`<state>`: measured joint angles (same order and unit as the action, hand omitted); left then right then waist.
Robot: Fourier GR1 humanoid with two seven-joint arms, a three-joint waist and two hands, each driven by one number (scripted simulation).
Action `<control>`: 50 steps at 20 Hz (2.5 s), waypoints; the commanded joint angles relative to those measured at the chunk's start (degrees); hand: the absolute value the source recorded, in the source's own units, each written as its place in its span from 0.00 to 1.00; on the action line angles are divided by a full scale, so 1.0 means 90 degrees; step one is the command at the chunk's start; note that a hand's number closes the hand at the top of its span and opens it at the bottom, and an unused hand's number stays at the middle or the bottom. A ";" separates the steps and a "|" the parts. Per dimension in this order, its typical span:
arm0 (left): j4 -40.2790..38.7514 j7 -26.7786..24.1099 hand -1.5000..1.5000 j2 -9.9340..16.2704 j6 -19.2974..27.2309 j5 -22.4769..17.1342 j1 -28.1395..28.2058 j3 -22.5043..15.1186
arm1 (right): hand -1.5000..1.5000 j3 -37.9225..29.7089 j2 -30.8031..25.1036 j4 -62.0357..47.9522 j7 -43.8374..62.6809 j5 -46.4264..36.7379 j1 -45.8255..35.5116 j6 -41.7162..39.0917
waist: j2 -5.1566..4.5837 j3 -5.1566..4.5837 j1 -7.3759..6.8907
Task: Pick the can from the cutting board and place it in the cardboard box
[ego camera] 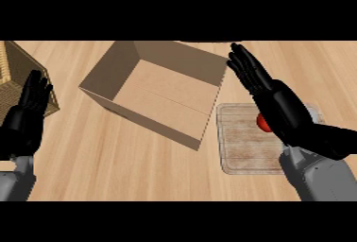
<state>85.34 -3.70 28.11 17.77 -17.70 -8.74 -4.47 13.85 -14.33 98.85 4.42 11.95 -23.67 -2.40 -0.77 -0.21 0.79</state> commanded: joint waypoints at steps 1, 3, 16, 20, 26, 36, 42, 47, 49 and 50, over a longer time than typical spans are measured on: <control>0.0086 0.0074 0.50 0.0000 -0.0020 0.0183 0.0266 -0.0056 | 0.00 -0.0657 -0.0182 -0.0131 -0.0326 -0.0176 0.0442 0.0291 | 0.0089 0.0026 -0.0073; -0.0008 0.0010 0.50 0.0155 -0.0014 0.0473 0.0560 -0.0330 | 0.00 -0.1718 -0.0420 -0.0467 -0.0319 -0.0461 0.0079 0.1248 | 0.0080 0.0032 -0.0010; 0.0098 0.0558 0.50 -0.0079 0.0155 0.1179 0.0978 -0.1083 | 0.00 -0.3478 -0.0538 -0.2264 -0.0528 -0.2522 0.1333 0.4783 | 0.0087 0.0025 -0.0095; -0.0095 0.0586 0.50 -0.0189 0.0144 0.1168 0.0867 -0.1098 | 0.00 -0.2694 -0.1284 -0.2254 0.0932 -0.3507 0.1863 0.4046 | 0.0093 0.0000 -0.0029; -0.0029 0.0653 0.50 -0.0054 0.0218 0.1320 0.0791 -0.1009 | 0.00 -0.2053 -0.2596 -0.1801 0.2996 -0.3633 0.1841 0.1697 | 0.0110 -0.0014 -0.0037; -0.0128 0.0694 0.50 -0.0122 -0.0079 0.1266 0.0760 -0.0826 | 0.00 -0.1180 -0.2419 -0.0699 0.6113 -0.2942 0.0931 -0.0534 | 0.0095 0.0014 -0.0103; 0.0107 0.0922 0.50 -0.0388 -0.0270 0.1561 0.0762 -0.0720 | 0.00 -0.1369 -0.2095 -0.0805 0.6508 -0.3335 0.0910 -0.0707 | 0.0090 0.0021 -0.0097; 0.0218 0.0744 0.50 -0.0138 -0.0653 0.1376 0.1015 -0.0301 | 0.00 -0.1213 -0.1810 -0.1374 0.6786 -0.3730 0.0349 -0.0780 | 0.0085 0.0020 -0.0148; -0.0154 0.0650 0.50 -0.0749 -0.0290 0.1770 0.0891 -0.0595 | 0.00 -0.1291 -0.1737 -0.1275 0.6507 -0.3801 0.0901 -0.0722 | 0.0087 0.0020 -0.0084; 0.0126 0.0888 0.50 -0.0555 -0.0368 0.1767 0.0878 -0.0570 | 0.00 -0.1287 -0.1681 -0.1722 0.6892 -0.3752 0.0221 -0.0895 | 0.0083 0.0021 -0.0133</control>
<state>86.89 4.23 23.26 15.69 -2.25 -0.62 -10.57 2.39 -30.67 85.87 59.13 -21.26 -17.31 -7.03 -0.01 -0.01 -0.28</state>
